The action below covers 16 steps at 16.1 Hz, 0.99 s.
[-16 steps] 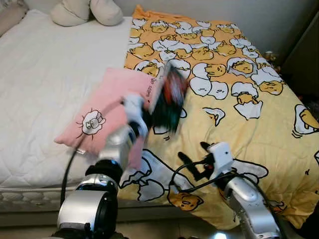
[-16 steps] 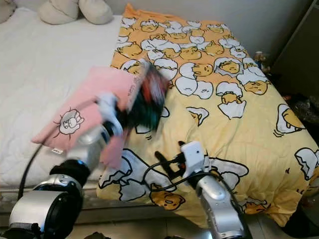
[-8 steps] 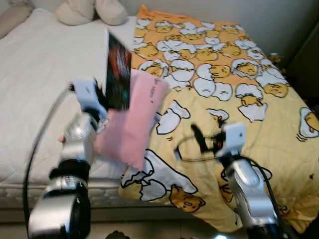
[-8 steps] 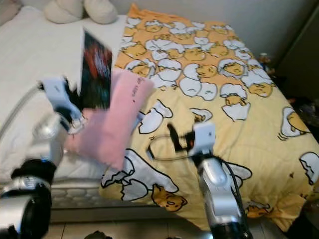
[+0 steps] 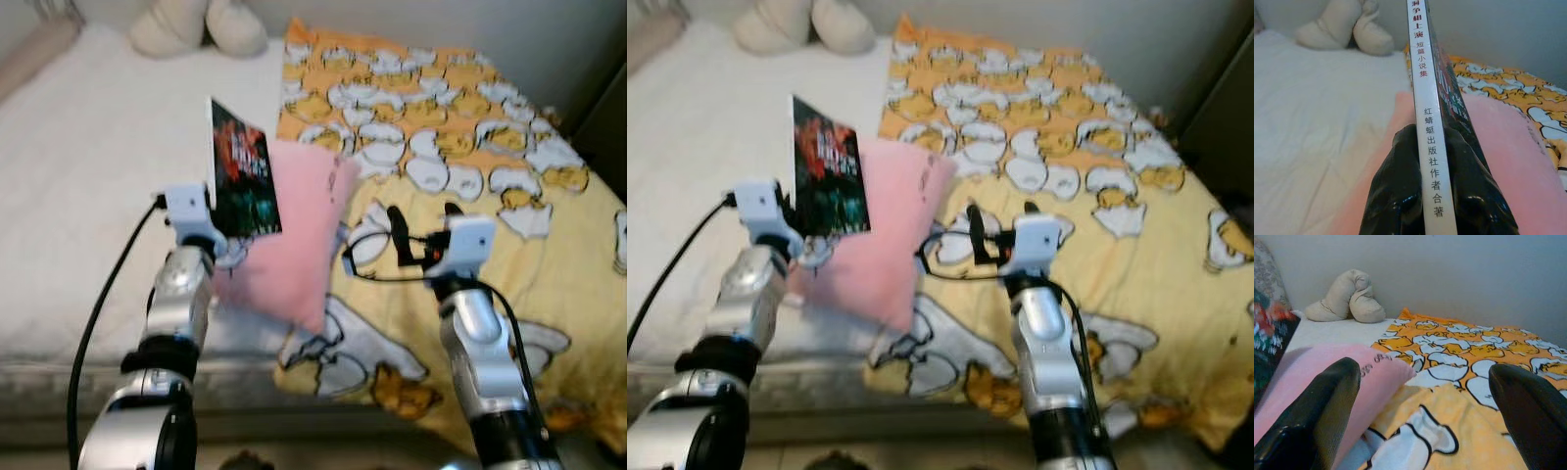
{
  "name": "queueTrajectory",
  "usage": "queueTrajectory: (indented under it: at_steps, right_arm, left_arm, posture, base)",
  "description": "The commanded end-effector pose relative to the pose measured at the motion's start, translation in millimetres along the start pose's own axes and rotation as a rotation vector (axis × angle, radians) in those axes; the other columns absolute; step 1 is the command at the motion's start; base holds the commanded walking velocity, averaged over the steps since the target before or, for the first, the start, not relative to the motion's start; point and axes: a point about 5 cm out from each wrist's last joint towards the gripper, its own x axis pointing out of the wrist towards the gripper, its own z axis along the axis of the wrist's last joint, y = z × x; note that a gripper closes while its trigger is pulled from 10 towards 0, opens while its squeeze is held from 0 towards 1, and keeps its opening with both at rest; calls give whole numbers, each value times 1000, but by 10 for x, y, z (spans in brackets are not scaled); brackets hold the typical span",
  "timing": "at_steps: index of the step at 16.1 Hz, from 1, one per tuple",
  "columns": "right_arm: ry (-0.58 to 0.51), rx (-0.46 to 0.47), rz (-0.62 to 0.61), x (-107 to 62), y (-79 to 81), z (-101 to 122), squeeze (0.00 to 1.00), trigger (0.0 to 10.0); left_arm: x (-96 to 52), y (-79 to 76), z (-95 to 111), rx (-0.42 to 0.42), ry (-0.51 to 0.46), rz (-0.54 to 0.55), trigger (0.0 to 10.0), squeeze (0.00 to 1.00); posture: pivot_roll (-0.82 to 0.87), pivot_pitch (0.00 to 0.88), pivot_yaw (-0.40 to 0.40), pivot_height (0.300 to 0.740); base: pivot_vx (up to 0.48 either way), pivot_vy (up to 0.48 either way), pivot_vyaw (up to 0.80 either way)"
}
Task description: Clean up the room
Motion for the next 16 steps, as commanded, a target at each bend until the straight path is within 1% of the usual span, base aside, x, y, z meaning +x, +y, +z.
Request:
queueTrajectory:
  at_steps: [1, 4, 8, 9, 11, 16]
  right_arm:
    - [21, 2, 3, -28, -30, -58, 0, 10000]
    - [49, 14, 22, -59, -20, -122, 0, 10000]
    - [62, 30, 63, -91, 50, -159, 0, 10000]
    - [68, 24, 76, -108, 62, -174, 0, 10000]
    - [74, 19, 87, -117, 68, -186, 0, 10000]
    - [98, 8, 113, -117, 55, -220, 0, 10000]
  left_arm:
    - [52, -133, 87, 43, -28, -46, 10000, 0]
    - [72, -162, 77, 41, -15, -36, 10000, 0]
    - [73, -196, 77, 32, -18, -24, 10000, 0]
    - [63, -239, 69, 33, -22, -27, 10000, 0]
    - [60, -270, 70, 37, -28, -30, 10000, 0]
    - [85, -316, 76, 41, -25, -40, 10000, 0]
  posture:
    - [30, 0, -35, 740]
    - [25, 0, -38, 740]
    - [25, 0, -39, 740]
    - [26, 0, -41, 740]
    - [26, 0, -42, 740]
    - [26, 0, -48, 740]
  base:
    - [0, 476, 0]
    - [0, 476, 0]
    - [0, 476, 0]
    - [0, 480, 675]
    - [0, 478, 666]
    - [0, 479, 556]
